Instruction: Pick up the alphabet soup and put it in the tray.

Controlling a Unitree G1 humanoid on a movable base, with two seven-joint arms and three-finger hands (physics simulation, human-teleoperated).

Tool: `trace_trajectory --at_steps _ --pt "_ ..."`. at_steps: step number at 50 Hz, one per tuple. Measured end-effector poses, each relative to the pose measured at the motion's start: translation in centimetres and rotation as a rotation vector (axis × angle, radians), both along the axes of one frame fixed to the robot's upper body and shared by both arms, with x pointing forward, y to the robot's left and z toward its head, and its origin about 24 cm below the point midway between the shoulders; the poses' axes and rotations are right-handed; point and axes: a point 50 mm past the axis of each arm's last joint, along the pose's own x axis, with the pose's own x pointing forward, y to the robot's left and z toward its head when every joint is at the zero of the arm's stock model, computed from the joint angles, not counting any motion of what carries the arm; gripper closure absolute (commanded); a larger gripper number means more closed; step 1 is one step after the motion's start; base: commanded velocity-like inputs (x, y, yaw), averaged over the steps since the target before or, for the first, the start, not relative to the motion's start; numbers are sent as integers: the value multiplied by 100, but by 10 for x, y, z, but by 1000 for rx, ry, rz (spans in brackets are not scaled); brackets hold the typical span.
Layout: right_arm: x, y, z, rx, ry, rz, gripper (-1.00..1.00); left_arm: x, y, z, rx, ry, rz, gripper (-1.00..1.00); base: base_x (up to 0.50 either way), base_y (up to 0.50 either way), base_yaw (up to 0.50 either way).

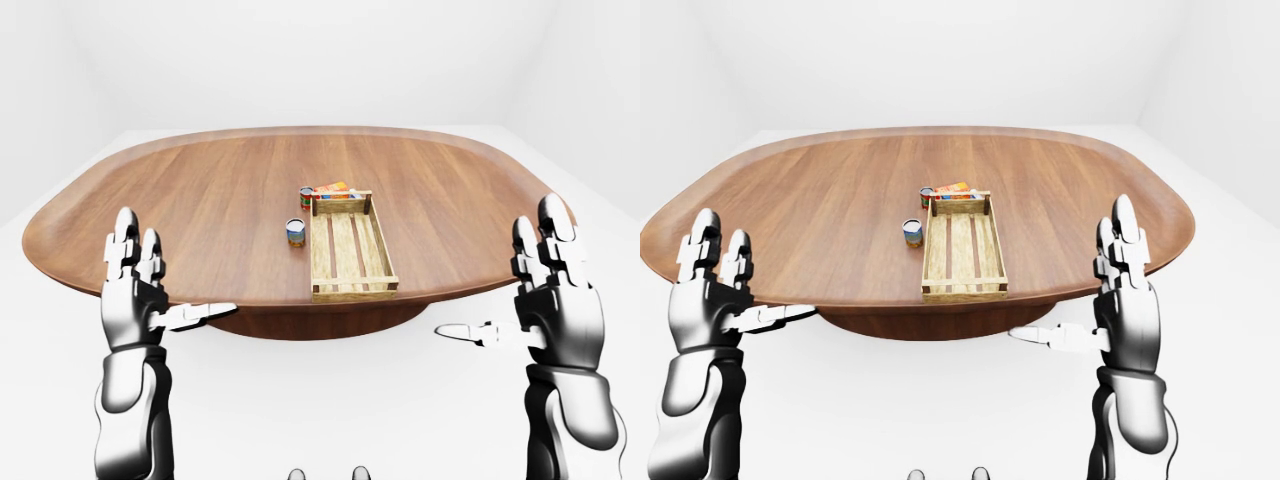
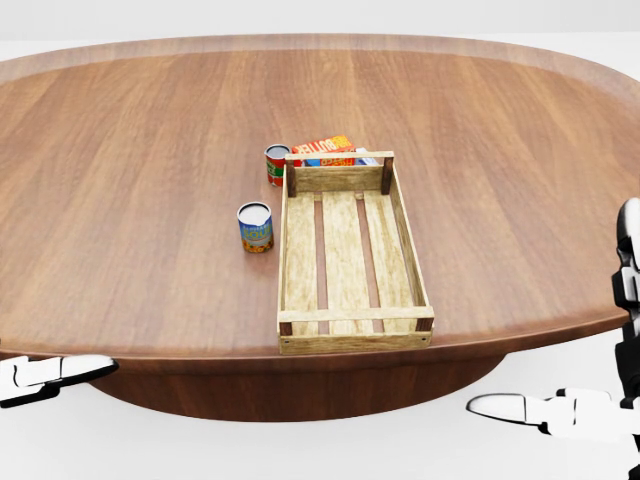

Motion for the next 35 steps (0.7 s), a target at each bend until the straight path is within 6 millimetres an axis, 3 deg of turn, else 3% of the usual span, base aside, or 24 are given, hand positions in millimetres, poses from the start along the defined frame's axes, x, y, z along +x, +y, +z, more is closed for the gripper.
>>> trace_trajectory --at_steps 9,31,35 --pt "-1 0 -1 -5 5 2 -98 -1 1 2 1 -9 4 -100 0 0 0" --pt "1 0 -3 -12 21 7 -98 -1 2 5 -2 -22 7 -100 43 -35 0" --pt "1 0 -5 -21 31 4 -98 -1 1 5 -4 -22 5 -100 50 0 0"
